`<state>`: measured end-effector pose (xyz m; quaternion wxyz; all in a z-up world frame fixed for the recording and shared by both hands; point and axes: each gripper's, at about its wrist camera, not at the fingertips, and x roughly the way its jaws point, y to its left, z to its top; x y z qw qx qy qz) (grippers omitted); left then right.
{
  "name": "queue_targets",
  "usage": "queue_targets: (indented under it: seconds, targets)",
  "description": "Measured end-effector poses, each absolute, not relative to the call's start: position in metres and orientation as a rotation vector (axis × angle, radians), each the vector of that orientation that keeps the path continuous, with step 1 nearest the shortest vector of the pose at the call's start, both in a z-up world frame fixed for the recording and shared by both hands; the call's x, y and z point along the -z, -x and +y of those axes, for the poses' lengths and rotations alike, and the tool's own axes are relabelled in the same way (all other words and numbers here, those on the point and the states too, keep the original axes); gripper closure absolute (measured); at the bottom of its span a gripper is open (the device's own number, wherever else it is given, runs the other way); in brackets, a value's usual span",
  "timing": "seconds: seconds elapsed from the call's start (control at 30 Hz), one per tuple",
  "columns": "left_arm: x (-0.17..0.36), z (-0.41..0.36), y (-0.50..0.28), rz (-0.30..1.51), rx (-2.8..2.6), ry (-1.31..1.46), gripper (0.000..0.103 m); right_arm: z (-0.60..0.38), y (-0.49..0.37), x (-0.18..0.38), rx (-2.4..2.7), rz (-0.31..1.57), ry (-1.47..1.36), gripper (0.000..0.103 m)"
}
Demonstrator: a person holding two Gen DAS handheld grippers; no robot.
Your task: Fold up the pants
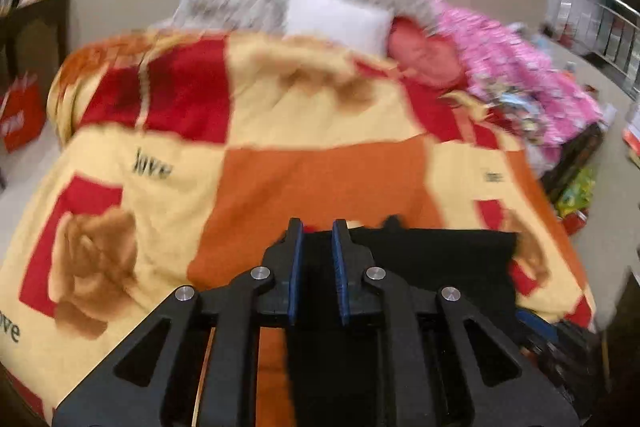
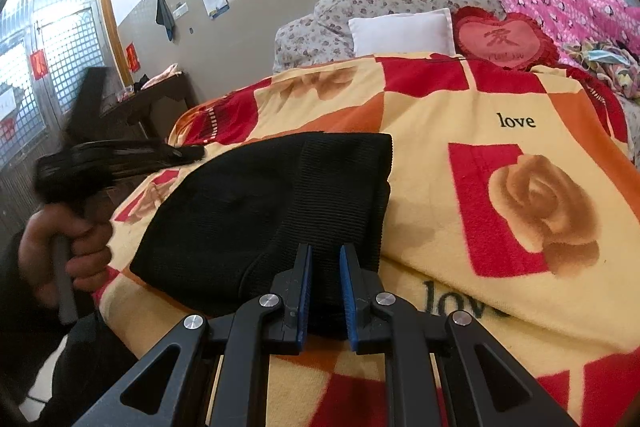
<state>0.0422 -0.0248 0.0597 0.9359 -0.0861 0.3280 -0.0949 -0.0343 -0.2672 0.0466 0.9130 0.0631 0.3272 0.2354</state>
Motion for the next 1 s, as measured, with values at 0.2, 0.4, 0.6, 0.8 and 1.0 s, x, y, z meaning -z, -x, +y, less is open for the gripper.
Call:
queue_targets:
  seconds: [0.2, 0.4, 0.6, 0.8, 1.0]
  targets:
    - [-0.03, -0.048, -0.039, 0.702, 0.205, 0.066, 0.087, -0.276, 0.026, -0.08, -0.398, 0.596, -0.133, 0.088]
    - [-0.027, -0.041, -0.047, 0.711, 0.216, 0.143, 0.086, -0.235, -0.04, -0.091, -0.45, 0.72, -0.02, 0.088]
    - [-0.024, -0.043, -0.043, 0.687, 0.224, 0.151, 0.086, -0.225, -0.083, -0.056, -0.421, 0.864, 0.016, 0.086]
    - [-0.022, -0.033, -0.043, 0.69, 0.261, 0.213, 0.086, -0.242, -0.066, -0.07, -0.457, 0.815, -0.061, 0.086]
    - [-0.023, -0.038, -0.042, 0.678, 0.246, 0.186, 0.084, -0.243, -0.021, -0.068, -0.489, 0.825, -0.04, 0.083]
